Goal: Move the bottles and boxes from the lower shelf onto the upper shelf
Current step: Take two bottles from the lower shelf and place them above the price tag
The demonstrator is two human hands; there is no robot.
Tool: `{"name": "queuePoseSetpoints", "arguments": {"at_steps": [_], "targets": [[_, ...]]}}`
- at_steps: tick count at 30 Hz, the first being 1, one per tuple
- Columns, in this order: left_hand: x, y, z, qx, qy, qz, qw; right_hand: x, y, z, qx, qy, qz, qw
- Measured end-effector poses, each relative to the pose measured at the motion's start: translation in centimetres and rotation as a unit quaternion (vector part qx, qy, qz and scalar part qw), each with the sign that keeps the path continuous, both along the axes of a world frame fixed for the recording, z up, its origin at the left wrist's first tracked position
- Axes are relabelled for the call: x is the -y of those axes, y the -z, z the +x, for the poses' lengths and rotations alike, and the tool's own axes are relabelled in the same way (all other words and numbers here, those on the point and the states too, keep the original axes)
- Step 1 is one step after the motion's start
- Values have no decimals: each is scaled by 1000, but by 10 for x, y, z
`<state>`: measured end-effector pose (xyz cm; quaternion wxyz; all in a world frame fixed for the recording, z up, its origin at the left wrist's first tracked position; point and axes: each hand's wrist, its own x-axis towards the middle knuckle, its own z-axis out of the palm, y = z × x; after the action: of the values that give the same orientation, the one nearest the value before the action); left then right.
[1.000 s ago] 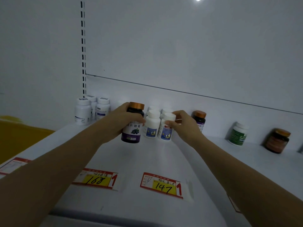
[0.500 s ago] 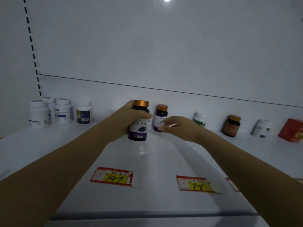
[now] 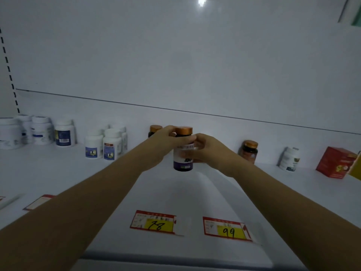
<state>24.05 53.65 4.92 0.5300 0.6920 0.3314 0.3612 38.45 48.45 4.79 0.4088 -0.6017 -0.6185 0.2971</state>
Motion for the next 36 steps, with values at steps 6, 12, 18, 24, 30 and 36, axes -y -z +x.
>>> {"name": "queuePoseSetpoints", "arguments": {"at_steps": [6, 12, 18, 24, 30, 36], "targets": [[-14, 15, -36, -328, -128, 163, 922, -29, 15, 11, 2, 44, -29, 999], [-33, 34, -59, -509, -138, 221, 820, -61, 30, -3, 28, 73, -36, 996], [-45, 40, -57, -521, -124, 245, 808, -91, 38, -9, 61, 108, -31, 992], [-58, 43, -59, -522, -106, 251, 808, -111, 39, -15, 90, 152, -7, 984], [-62, 44, -61, -527, -93, 264, 803, -115, 37, -20, 135, 167, -5, 977], [-61, 41, -59, -530, -73, 288, 794, -109, 34, -27, 196, 184, -12, 963]]}}
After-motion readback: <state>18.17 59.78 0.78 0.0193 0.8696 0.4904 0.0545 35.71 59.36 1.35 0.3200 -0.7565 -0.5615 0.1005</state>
